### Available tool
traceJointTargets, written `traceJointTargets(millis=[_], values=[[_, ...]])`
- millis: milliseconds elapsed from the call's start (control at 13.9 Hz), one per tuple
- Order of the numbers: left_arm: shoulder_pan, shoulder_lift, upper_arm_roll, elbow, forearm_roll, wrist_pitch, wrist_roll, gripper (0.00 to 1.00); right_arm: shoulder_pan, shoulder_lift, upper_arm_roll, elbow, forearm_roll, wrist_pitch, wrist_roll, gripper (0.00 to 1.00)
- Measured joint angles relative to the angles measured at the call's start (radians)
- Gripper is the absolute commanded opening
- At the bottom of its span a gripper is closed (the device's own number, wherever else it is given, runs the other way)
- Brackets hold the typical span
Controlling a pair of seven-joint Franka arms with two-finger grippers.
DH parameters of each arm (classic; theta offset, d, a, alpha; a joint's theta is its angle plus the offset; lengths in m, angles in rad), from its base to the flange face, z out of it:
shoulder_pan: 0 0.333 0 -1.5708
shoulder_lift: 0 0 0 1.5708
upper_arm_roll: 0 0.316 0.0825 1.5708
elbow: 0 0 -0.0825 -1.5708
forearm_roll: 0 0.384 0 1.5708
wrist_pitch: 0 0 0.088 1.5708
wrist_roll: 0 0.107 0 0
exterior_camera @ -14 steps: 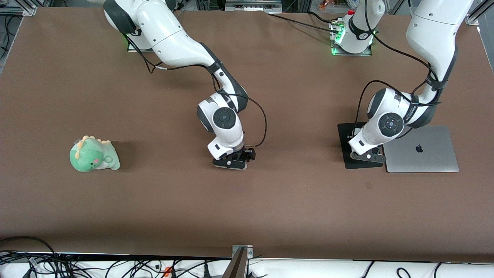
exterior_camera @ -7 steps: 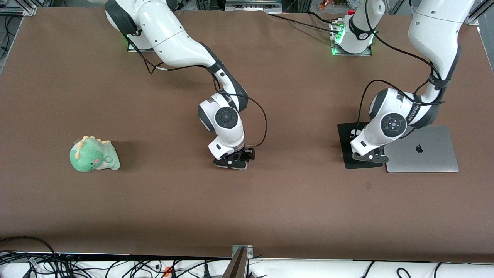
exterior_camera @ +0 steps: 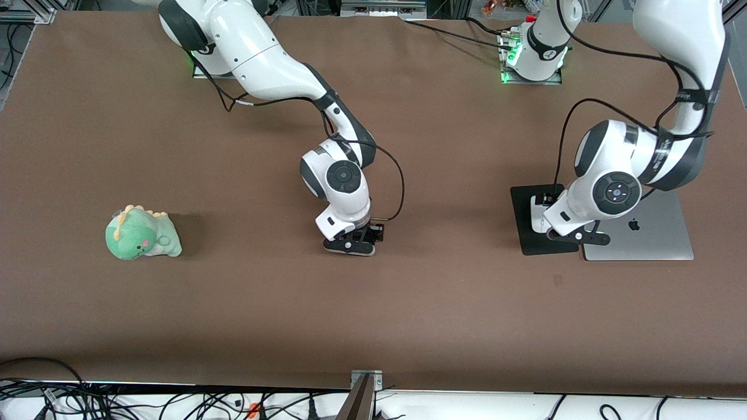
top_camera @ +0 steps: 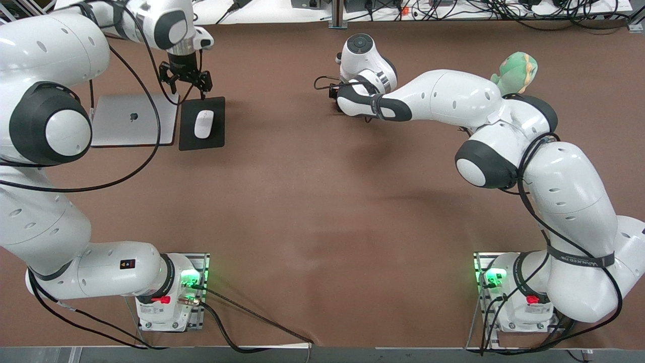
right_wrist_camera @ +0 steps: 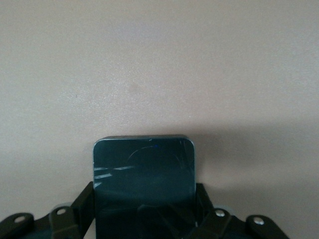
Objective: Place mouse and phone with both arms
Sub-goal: 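Open the left gripper and raise it while the right gripper lifts the phone, then carry the black phone with the right gripper beside the green plush toy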
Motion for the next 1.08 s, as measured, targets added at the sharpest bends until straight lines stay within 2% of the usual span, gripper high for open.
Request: traceJointTargets(millis=[359, 503, 647, 791, 863, 935, 1078], values=[[0.001, -0.016, -0.008, 0.252, -0.076, -0.269, 0.044, 1.00, -0.027, -0.020, -0.021, 0.035, 0.000, -0.113, -0.055, 0.54], [0.002, -0.038, -0.010, 0.347, -0.085, -0.335, 0.102, 1.00, -0.073, -0.059, -0.021, 0.043, 0.000, -0.181, -0.127, 0.54], [0.014, -0.091, -0.009, 0.398, -0.114, -0.365, 0.163, 1.00, -0.121, -0.105, -0.022, 0.044, 0.000, -0.244, -0.213, 0.54], [0.042, -0.176, 0.011, 0.395, -0.179, -0.382, 0.189, 1.00, -0.181, -0.144, -0.026, 0.035, 0.000, -0.307, -0.314, 0.54], [0.041, -0.220, 0.044, 0.379, -0.198, -0.383, 0.198, 1.00, -0.217, -0.160, -0.028, 0.020, 0.000, -0.323, -0.368, 0.54], [0.028, -0.269, 0.088, 0.341, -0.207, -0.368, 0.206, 1.00, -0.255, -0.174, -0.029, -0.004, 0.000, -0.328, -0.423, 0.54], [-0.019, -0.393, 0.162, 0.182, -0.212, -0.210, 0.209, 1.00, -0.321, -0.197, -0.030, -0.059, 0.000, -0.328, -0.511, 0.55]])
